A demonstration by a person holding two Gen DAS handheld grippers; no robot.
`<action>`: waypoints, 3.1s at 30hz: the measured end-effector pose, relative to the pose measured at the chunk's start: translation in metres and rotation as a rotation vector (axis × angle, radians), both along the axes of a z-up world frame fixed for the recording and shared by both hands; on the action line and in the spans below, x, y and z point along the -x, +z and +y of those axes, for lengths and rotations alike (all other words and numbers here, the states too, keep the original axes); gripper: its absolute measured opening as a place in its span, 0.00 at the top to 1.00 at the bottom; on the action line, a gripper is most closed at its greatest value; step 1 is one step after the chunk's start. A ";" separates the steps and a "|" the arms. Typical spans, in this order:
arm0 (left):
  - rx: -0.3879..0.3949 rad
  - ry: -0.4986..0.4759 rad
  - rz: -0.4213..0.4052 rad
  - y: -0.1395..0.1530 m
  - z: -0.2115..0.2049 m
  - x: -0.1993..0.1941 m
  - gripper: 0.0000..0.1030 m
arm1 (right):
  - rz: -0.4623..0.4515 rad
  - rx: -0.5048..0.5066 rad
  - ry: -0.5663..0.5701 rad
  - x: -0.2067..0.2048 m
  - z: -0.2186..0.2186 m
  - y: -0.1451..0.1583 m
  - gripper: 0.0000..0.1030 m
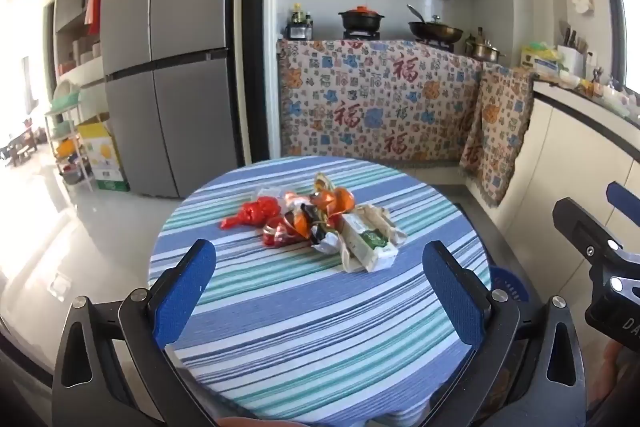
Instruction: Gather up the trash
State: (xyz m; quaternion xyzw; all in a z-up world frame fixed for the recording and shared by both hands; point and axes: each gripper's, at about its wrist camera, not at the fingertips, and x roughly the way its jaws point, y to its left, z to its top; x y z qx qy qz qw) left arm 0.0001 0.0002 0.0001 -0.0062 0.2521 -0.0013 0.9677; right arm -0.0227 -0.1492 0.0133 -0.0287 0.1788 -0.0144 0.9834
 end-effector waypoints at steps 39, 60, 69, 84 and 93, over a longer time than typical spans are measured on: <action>0.006 -0.022 0.025 -0.010 -0.008 0.004 0.00 | 0.019 0.013 -0.026 -0.002 0.003 -0.007 0.00; 0.007 -0.023 0.028 -0.010 -0.010 0.005 0.00 | 0.018 0.015 -0.033 -0.002 0.004 -0.008 0.00; 0.007 -0.023 0.029 -0.010 -0.010 0.005 0.00 | 0.019 0.014 -0.034 -0.003 0.003 -0.009 0.00; 0.010 -0.025 0.037 -0.016 -0.015 0.008 0.00 | 0.021 0.013 -0.054 -0.006 0.000 -0.013 0.00; 0.039 0.003 0.058 -0.015 0.000 -0.002 0.01 | 0.027 0.012 -0.053 -0.009 -0.001 -0.015 0.00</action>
